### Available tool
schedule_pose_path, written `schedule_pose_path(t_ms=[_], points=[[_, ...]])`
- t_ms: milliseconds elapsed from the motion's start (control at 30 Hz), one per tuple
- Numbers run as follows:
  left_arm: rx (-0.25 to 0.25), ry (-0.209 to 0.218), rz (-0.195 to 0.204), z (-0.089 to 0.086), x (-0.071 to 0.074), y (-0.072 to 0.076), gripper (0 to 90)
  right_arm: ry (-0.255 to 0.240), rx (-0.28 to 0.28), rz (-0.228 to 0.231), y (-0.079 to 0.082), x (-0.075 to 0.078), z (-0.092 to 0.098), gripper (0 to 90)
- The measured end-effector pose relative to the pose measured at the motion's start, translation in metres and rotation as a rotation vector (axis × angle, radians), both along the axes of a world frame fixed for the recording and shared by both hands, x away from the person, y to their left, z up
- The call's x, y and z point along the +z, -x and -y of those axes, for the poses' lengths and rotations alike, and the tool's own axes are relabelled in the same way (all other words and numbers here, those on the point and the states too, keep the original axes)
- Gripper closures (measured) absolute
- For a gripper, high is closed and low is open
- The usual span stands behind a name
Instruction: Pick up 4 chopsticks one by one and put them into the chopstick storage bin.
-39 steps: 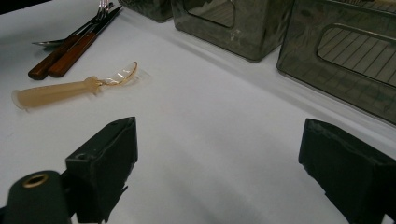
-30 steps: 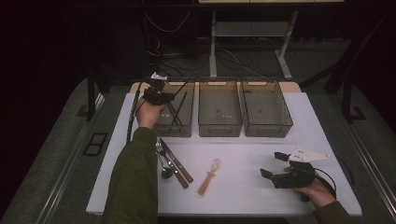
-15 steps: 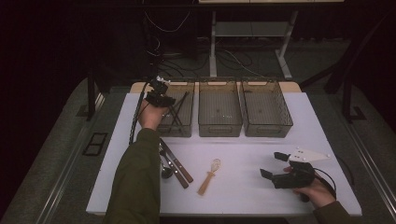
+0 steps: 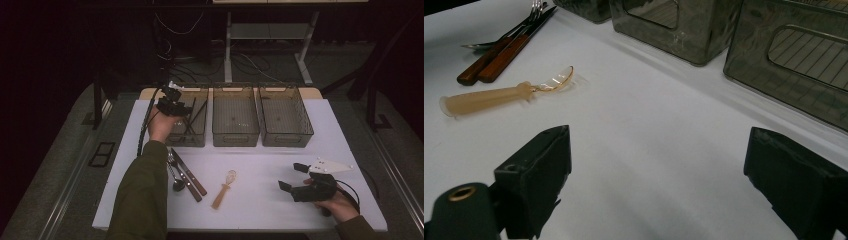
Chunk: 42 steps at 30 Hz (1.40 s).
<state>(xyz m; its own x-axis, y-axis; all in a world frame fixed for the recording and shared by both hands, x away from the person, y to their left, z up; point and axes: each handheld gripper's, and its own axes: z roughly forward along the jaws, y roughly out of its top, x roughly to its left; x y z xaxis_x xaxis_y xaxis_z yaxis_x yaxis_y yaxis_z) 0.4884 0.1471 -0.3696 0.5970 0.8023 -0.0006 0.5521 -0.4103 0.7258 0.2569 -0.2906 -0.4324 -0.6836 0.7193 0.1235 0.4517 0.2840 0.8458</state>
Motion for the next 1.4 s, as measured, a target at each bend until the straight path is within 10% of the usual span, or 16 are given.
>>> schedule_pose_path(t_ms=[533,1400], points=[[-0.101,0.093,0.048,-0.009,0.014,0.055,35.2,-0.002,-0.038,-0.043,-0.004,-0.002,0.002,11.8],[-0.187,0.192,0.1,-0.024,-0.023,0.155,17.3,0.013,-0.025,-0.101,-0.005,0.001,0.002,11.7]])
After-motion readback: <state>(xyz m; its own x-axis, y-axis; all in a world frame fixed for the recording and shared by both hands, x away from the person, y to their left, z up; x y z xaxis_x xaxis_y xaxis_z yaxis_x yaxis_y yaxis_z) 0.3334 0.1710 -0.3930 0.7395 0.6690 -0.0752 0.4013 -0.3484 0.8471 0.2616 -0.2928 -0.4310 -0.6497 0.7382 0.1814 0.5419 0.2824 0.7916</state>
